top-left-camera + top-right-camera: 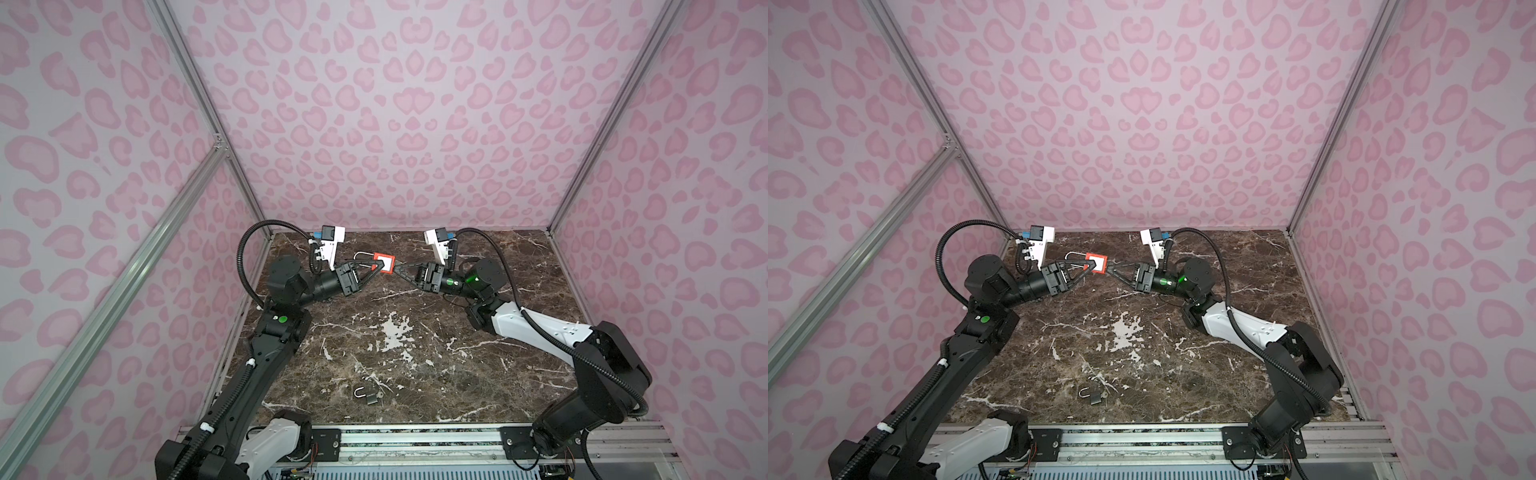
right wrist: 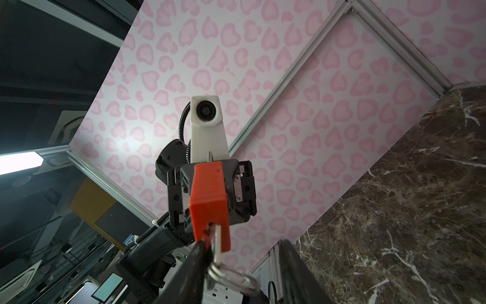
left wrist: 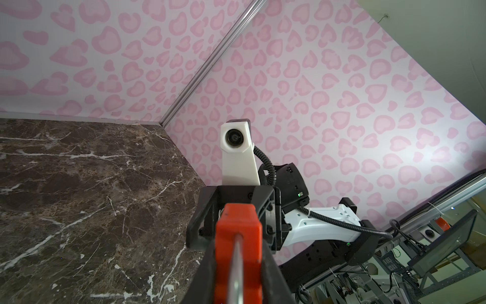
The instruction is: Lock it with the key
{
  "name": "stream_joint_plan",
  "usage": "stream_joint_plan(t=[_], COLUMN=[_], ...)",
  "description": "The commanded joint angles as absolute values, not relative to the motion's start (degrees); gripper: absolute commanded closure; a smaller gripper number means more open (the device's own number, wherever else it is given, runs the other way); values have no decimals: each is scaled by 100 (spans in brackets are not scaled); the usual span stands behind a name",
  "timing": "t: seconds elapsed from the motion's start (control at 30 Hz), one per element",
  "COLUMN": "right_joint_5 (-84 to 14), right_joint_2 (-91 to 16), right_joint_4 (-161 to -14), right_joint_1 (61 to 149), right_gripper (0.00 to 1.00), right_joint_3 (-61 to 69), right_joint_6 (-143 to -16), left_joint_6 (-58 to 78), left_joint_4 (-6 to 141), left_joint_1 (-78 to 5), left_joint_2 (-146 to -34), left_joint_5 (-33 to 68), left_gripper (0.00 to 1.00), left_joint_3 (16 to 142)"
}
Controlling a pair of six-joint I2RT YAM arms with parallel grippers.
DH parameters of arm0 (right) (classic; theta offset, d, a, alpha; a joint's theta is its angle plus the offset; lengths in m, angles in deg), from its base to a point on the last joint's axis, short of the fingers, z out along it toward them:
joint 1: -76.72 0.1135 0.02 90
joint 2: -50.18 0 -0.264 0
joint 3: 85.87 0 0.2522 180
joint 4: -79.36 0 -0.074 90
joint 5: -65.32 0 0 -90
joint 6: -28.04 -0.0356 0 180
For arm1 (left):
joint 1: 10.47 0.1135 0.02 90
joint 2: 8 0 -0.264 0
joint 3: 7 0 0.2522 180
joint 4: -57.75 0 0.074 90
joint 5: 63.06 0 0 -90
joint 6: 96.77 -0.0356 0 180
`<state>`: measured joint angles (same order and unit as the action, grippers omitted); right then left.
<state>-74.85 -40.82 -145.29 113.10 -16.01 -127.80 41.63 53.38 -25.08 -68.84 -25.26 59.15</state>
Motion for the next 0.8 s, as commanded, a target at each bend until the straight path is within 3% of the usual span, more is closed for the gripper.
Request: stream_joint_plan(t=[0.0,0.27,0.53,0.77], right_joint_5=[-7496,-7419,-7031,-7348], right_joint_2=[-4119,-3879,-2725,-2291], right_joint_4=[-14567,-13774,-12092,-10959], right_joint_1=[11311,11274,11137,10692], right_gripper=[55,49,39,42], right_joint_3=[-1664,-1803,-2269,-1897], right_joint_6=[-12604,-11696,-9081,-8405], left_joint_6=[4162,4160,4146,4139], left_joint_4=[4985,5003,5006,4986], left_joint_1=[-2505,-2505,-2500,-2502], left_joint_2=[-6887,-6874,-6885,-6900], left_joint_5=[-2562,-2562,-2571,-2623], left_gripper=[96,96,96,96], left_joint_3=[5987,5979,5968,5970])
